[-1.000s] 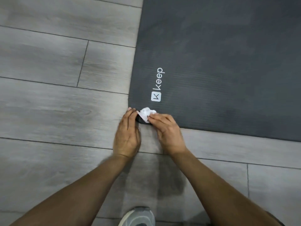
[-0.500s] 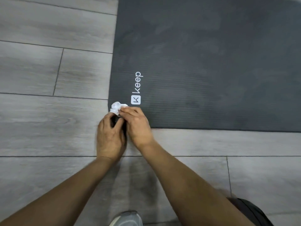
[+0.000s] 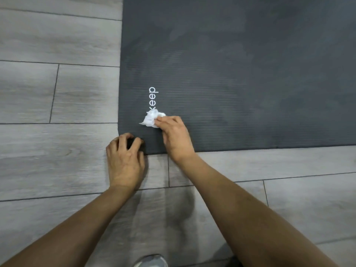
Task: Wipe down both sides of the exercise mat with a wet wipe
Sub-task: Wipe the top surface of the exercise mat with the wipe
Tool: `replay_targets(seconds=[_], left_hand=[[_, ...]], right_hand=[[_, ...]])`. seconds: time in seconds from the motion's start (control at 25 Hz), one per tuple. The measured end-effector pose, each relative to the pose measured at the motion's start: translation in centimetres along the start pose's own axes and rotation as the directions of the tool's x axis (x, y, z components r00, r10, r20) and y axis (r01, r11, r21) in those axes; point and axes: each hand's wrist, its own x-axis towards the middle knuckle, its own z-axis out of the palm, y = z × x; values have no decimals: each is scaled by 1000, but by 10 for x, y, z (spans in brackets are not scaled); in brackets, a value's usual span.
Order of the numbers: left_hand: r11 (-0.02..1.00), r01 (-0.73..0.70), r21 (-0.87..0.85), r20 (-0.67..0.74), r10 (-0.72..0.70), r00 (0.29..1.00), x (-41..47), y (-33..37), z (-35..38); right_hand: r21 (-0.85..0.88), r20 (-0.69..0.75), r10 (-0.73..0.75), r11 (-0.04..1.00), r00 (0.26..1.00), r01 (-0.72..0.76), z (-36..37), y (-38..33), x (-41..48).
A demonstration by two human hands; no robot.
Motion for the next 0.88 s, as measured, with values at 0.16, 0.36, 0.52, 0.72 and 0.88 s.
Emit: replay_targets(seconds=[0.16,0.36,0.52,0.72,0.88], left_hand=[[999,-44,31,-4,44,999,2,-5,-3],[998,38,53,14,-39,999,11,10,-1],[995,89,53,24,-91,996,12,16,-1],[999,-41,20,6,41,999,18,25,4],[952,-307,-20,66,307,949,33,59,25]], right_hand=[[-97,-21,-6,995,1000,4,-35,62,-11],[85,-354,484,869,800,-488,-44,64,-51],[123,-85,122,986,989,-111,2,-18,-58],[-107,-177,175,975,968,-196,-71,99,-80],[40,-511,609,722,606,-691,-128,182,-99]])
